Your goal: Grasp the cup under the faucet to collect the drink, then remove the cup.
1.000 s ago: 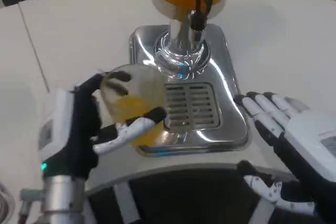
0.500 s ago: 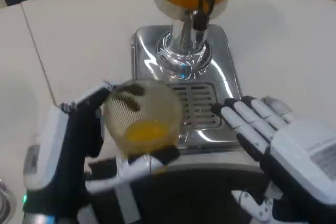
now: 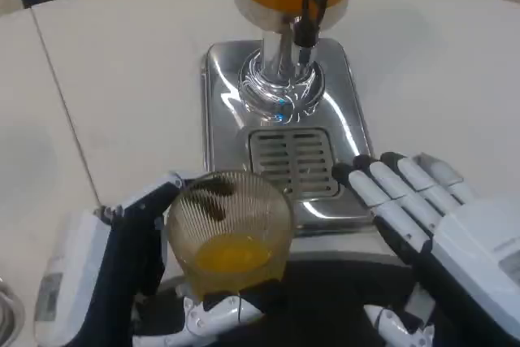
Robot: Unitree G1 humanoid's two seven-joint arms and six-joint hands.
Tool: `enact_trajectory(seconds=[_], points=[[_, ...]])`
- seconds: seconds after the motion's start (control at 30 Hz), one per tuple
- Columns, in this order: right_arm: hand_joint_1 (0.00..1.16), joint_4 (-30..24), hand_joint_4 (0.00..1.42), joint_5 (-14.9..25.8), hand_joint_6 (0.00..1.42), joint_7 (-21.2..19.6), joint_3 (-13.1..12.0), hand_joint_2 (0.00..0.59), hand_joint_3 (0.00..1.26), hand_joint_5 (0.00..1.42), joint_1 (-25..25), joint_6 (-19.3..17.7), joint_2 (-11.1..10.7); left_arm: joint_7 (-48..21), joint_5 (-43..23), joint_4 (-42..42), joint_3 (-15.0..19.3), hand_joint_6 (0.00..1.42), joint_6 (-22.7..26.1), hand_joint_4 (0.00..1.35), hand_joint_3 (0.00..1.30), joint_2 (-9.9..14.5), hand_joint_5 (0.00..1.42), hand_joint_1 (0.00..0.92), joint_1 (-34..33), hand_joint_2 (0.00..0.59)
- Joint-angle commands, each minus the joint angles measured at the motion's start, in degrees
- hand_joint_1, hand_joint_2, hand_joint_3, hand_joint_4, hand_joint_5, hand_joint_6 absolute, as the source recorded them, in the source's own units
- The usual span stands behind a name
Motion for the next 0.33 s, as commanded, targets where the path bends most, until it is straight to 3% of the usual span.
enact_trajectory(seconds=[0.03,0.33], points=[[0.23,-1.79,0.0,0.24,0.0,0.47,-0.49,0.586,0.0,0.0,1.94,-0.65,0.78,-0.42,0.18,-2.3,0.25,1.42,-2.27,1.08,1.16,-1.03,1.42,0.638,1.03,0.012],[0.21,-2.92,0.0,-0.01,0.0,1.7,-0.07,0.586,0.0,0.0,2.91,-0.35,1.71,-0.85,0.45,-2.95,0.52,1.42,-2.26,1.08,1.16,-1.9,1.42,0.641,1.15,0.012]])
